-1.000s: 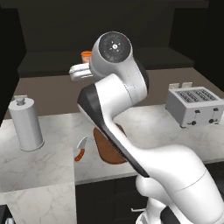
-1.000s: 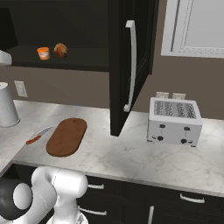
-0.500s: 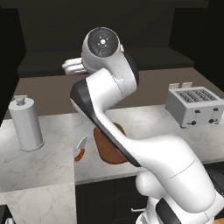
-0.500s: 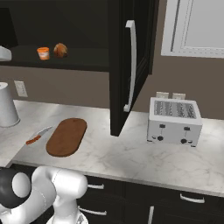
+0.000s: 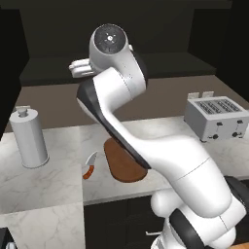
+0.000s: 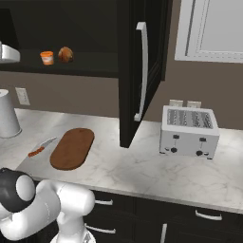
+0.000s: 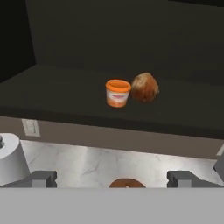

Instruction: Pick the bread, place it on the cutting board, pick the jam, place it on the counter, and close the cabinet.

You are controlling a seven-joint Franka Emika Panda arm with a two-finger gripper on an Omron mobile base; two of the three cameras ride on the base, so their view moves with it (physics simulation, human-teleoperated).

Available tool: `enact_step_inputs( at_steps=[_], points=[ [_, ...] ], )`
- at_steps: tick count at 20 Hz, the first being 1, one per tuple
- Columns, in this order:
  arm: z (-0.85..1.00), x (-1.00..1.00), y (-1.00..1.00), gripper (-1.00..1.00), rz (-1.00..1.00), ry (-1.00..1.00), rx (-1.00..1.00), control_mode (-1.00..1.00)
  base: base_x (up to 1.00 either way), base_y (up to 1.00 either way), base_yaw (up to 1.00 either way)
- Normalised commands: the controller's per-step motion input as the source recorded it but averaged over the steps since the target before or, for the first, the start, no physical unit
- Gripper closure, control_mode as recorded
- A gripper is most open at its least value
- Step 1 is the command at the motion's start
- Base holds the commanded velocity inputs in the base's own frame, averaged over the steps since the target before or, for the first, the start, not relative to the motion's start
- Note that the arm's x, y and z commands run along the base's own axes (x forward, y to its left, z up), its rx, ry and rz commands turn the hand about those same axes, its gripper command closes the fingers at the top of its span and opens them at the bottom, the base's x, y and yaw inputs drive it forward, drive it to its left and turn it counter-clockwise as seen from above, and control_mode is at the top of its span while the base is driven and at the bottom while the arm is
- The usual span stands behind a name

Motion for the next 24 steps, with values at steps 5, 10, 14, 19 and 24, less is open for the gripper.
enact_step_inputs(
  at_steps=[5,10,14,19,24],
  points=[
    [0.01,0.26,0.0,-1.0,-0.03,0.06,0.05,-1.0,0.0,0.0,0.0],
    [0.0,0.18,0.0,-1.0,-0.06,0.05,0.06,-1.0,0.0,0.0,0.0],
    [-0.01,0.16,0.0,-1.0,-0.06,0.01,0.06,-1.0,0.0,0.0,0.0],
    [-0.08,0.19,0.0,-1.0,-0.02,0.0,0.02,-1.0,0.0,0.0,0.0],
    [-0.2,0.16,0.0,-1.0,0.0,0.0,0.0,-1.0,0.0,0.0,0.0]
  ],
)
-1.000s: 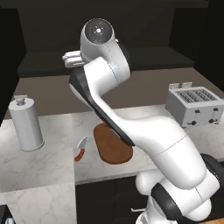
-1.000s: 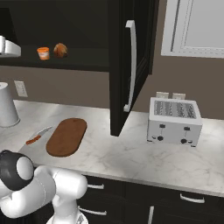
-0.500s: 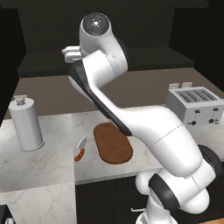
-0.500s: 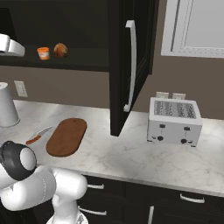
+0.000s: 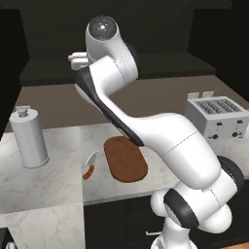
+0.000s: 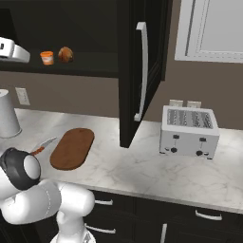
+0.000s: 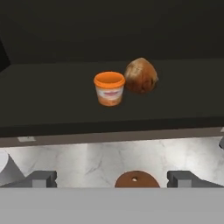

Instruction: Pick the bread, place it on the cutting board, pick the jam, place it on the counter, and close the cabinet.

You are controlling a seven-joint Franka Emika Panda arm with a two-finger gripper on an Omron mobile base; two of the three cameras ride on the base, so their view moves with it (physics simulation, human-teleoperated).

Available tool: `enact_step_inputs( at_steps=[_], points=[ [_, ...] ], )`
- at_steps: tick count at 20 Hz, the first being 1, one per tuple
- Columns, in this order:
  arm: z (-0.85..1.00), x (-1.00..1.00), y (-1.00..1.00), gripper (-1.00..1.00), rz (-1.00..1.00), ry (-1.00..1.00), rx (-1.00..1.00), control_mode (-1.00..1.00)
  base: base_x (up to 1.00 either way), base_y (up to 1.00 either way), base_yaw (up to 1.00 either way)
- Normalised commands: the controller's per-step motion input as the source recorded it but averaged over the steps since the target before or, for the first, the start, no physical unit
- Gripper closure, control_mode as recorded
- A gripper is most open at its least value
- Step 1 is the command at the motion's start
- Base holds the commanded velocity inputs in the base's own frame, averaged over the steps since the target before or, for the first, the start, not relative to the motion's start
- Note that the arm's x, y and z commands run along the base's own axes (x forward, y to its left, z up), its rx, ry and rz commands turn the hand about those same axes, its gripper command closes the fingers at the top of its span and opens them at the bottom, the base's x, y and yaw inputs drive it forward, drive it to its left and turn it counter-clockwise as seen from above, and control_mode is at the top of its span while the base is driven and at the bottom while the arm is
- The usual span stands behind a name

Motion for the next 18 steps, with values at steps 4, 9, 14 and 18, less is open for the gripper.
enact_step_inputs(
  at_steps=[4,9,14,18],
  points=[
    [-0.17,0.23,0.0,-1.0,0.0,0.0,0.0,-1.0,0.0,0.0,0.0],
    [-0.01,0.38,0.0,-1.0,0.0,0.0,0.0,-1.0,0.0,0.0,0.0],
    [0.0,0.46,0.0,-1.0,0.0,0.0,0.0,-1.0,0.0,0.0,0.0],
    [0.0,0.41,0.0,-1.0,0.0,0.0,0.0,-1.0,0.0,0.0,0.0]
  ],
)
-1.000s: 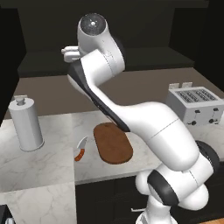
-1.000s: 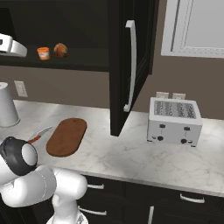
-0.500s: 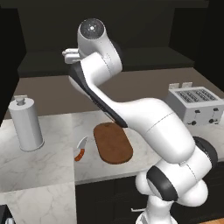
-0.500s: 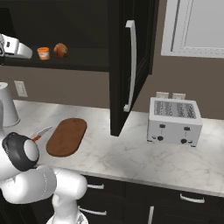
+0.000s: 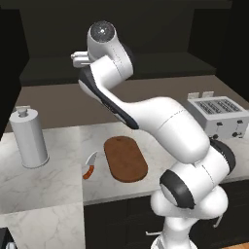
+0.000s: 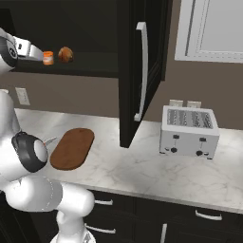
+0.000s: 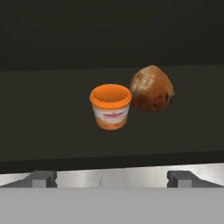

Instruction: Pick the bread, place it on the cutting board, pick the jam, place it on the counter, and close the cabinet.

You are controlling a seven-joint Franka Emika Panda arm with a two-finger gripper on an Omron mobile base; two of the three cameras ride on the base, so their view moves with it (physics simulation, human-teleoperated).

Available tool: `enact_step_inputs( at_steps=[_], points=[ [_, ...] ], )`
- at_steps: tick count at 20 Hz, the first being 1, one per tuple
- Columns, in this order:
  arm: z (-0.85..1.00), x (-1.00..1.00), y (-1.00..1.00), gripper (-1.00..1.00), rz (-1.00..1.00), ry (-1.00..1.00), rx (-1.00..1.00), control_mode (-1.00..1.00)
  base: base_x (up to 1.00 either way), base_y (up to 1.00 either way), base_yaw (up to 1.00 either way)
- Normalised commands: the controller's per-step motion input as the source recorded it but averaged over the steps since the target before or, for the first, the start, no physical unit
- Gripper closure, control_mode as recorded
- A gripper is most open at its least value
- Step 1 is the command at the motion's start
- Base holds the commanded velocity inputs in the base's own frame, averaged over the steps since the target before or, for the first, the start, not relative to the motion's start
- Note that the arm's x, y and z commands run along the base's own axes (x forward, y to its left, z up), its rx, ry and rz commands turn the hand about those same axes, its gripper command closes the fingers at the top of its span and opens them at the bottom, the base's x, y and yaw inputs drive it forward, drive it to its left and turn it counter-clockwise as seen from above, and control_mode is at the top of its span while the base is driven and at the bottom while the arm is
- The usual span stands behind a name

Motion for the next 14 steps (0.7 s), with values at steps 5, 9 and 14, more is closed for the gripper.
enact_step_inputs(
  at_steps=[5,9,14],
  points=[
    [-0.01,0.37,0.0,-1.0,0.0,0.0,0.0,-1.0,0.0,0.0,0.0],
    [-0.05,0.33,0.0,-1.0,0.0,0.0,0.0,-1.0,0.0,0.0,0.0],
    [-0.06,0.32,0.0,-1.0,0.0,0.0,0.0,-1.0,0.0,0.0,0.0]
  ],
)
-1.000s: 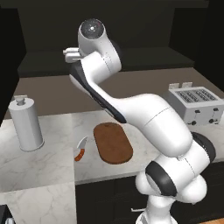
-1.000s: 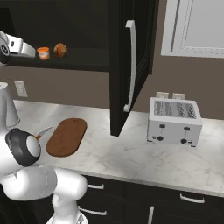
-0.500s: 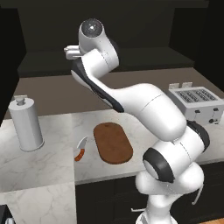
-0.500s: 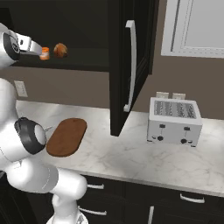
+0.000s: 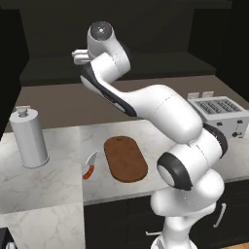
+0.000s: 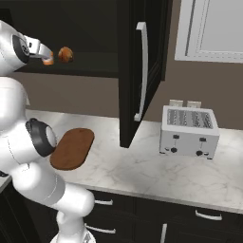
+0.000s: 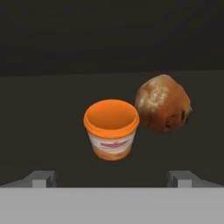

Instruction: Pick the bread, place it on the cutting board, pick the jam, place it on the counter, and close the cabinet.

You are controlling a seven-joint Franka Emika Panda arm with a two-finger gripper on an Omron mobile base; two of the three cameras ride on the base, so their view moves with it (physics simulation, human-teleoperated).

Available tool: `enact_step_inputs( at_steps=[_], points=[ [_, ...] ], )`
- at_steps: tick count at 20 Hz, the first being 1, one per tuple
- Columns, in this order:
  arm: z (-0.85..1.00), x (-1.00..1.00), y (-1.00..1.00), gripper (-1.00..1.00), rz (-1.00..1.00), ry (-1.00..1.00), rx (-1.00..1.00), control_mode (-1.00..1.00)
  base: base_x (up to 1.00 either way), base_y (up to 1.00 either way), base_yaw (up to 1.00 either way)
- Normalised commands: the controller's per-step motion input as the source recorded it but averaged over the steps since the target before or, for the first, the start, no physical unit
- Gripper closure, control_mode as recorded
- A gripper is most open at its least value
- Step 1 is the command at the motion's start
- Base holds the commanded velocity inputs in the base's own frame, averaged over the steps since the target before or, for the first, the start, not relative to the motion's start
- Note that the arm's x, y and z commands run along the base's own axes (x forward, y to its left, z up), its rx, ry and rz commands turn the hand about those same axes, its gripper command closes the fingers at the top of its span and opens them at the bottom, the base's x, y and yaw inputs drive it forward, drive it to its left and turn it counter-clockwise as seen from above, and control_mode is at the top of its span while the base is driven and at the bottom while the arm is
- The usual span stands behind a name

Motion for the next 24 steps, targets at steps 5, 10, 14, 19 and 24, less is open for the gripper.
enact_step_inputs(
  at_steps=[5,10,14,19,24],
  points=[
    [-0.07,0.31,0.0,-1.0,0.0,0.0,0.0,-1.0,0.0,0.0,0.0],
    [-0.06,0.29,0.0,-1.0,0.0,0.0,0.0,-1.0,0.0,0.0,0.0],
    [-0.04,0.23,0.0,-1.0,0.0,0.01,0.0,-1.0,0.0,0.0,0.0],
    [-0.06,0.21,0.0,-1.0,0.0,0.01,0.0,-1.0,0.0,0.0,0.0],
    [-0.09,0.23,0.0,-1.0,0.0,0.01,0.0,-1.0,0.0,0.0,0.0]
  ],
)
